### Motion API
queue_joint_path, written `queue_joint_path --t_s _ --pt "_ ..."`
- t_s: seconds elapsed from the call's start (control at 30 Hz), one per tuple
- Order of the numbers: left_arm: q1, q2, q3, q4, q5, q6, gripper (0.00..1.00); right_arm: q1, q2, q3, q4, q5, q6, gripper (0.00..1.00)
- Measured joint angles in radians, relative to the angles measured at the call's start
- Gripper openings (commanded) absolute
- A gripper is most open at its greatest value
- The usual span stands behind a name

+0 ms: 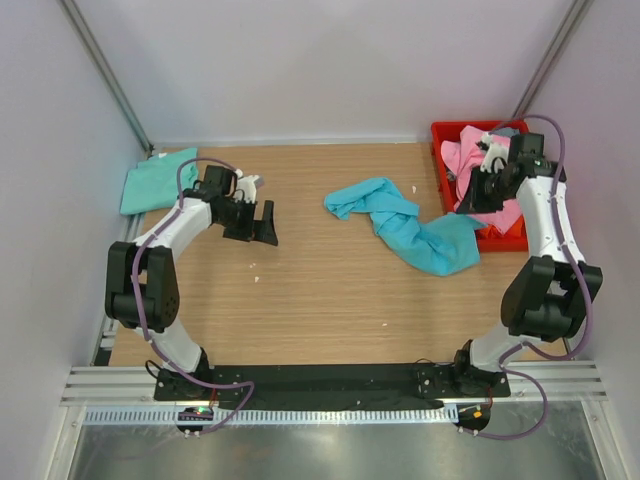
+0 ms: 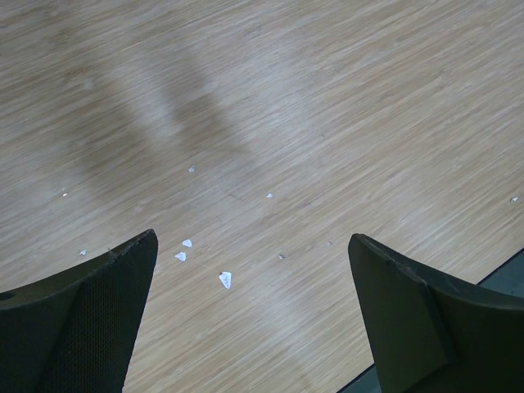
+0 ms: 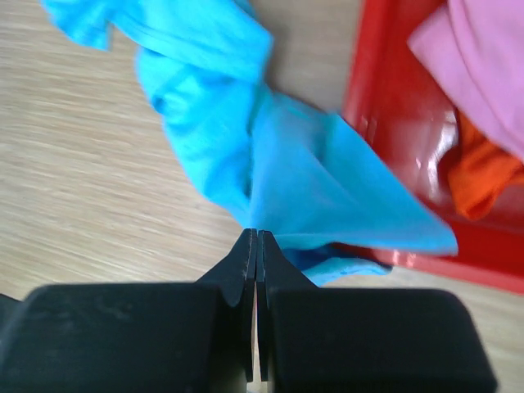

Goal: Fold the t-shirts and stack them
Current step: Move the tshirt to the center of the board

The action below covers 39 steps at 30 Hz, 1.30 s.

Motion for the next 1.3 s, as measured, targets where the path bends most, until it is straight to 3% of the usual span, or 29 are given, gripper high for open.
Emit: queue_joint_path --t_s 0.17,0.33,0.47,0.63,0.73,0.77,0.8,0.9,1.0,1.1,1.2,1.3 --pt "0.011 -0.002 0.0 0.004 -0.031 -0.009 1.0 0.125 -0.004 0.141 -0.016 -0.056 -0.009 0.01" --pt "0.048 -0.029 0.0 0.031 -0.09 -0.061 1.0 0.362 0.016 0.291 -0.06 -0.08 -0.027 0.01" --pt "0.117 -0.07 0.0 0.057 -0.098 -0.126 1.0 0.525 0.1 0.528 -0.103 -0.148 -0.064 0.01" --pt "0.252 -0.114 -0.015 0.11 -0.076 -0.194 1.0 0.63 0.117 0.637 -0.167 -0.272 -0.156 0.01" --pt "0.299 -0.139 -0.03 0.122 -0.076 -0.214 1.0 0.684 0.095 0.553 -0.18 -0.337 -0.19 0.07" --pt "0.304 -0.143 -0.03 0.126 -0.075 -0.222 1.0 0.696 0.081 0.495 -0.171 -0.353 -0.195 0.16" --pt "0.304 -0.145 -0.03 0.131 -0.071 -0.227 1.0 0.71 0.072 0.422 -0.181 -0.368 -0.201 0.36" --pt "0.299 -0.146 -0.03 0.14 -0.054 -0.239 1.0 0.74 0.104 0.243 -0.252 -0.41 -0.27 0.53" --pt "0.299 -0.142 -0.025 0.141 0.001 -0.25 1.0 0.736 0.201 0.122 -0.317 -0.461 -0.349 0.57" --pt "0.294 -0.087 0.024 0.142 0.126 -0.237 0.95 0.654 0.236 0.002 -0.315 -0.491 -0.342 0.58" --pt "0.259 0.017 0.132 0.115 0.203 -0.201 0.93 0.532 0.194 -0.058 -0.219 -0.456 -0.266 0.61" --pt "0.167 0.185 0.337 0.063 0.216 -0.149 0.94 0.458 0.106 -0.138 -0.062 -0.34 -0.18 0.64"
